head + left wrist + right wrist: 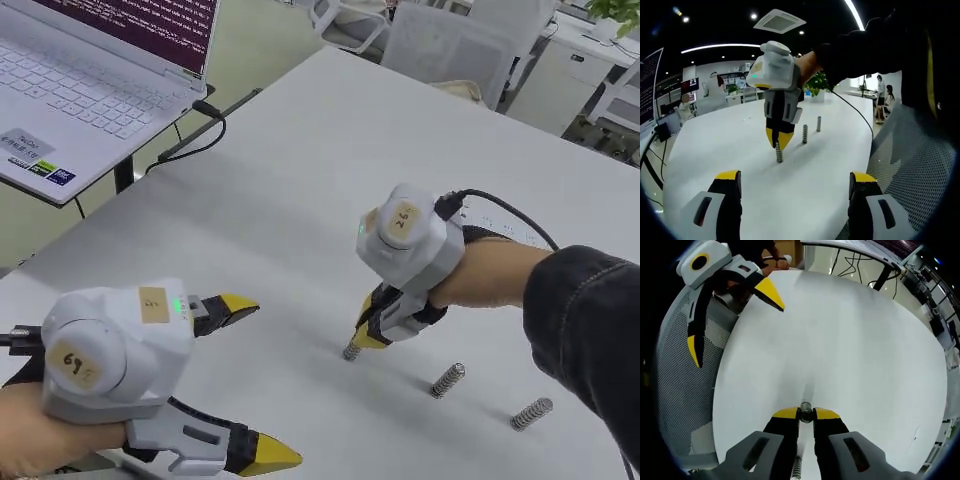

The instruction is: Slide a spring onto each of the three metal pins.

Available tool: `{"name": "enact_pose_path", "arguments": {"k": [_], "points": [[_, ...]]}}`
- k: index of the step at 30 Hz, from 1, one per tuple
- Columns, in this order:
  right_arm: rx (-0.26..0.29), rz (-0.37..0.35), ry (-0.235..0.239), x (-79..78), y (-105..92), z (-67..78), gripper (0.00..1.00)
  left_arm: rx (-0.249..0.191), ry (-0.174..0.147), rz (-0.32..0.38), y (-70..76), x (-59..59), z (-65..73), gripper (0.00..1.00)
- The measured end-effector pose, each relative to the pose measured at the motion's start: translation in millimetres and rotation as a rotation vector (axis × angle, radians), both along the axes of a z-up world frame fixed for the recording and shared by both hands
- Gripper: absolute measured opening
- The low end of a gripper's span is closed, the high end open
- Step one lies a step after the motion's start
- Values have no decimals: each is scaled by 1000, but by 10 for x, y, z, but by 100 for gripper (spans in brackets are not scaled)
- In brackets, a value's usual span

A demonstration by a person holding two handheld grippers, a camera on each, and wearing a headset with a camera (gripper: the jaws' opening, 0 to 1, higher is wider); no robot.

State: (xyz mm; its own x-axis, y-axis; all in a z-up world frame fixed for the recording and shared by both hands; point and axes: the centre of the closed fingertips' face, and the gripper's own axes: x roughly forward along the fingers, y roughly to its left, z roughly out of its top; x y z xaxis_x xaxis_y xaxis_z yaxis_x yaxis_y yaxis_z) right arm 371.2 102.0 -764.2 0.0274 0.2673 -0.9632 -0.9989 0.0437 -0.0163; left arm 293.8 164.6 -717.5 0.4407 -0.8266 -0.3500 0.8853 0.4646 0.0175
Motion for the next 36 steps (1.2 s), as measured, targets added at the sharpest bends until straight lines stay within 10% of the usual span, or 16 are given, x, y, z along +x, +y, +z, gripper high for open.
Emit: {"name": "enact_pose_path", "arguments": {"k": [36], "points": [[44,-33,-17,14,-26,-22,24,1,8,1,4,-11,-19,86]]}}
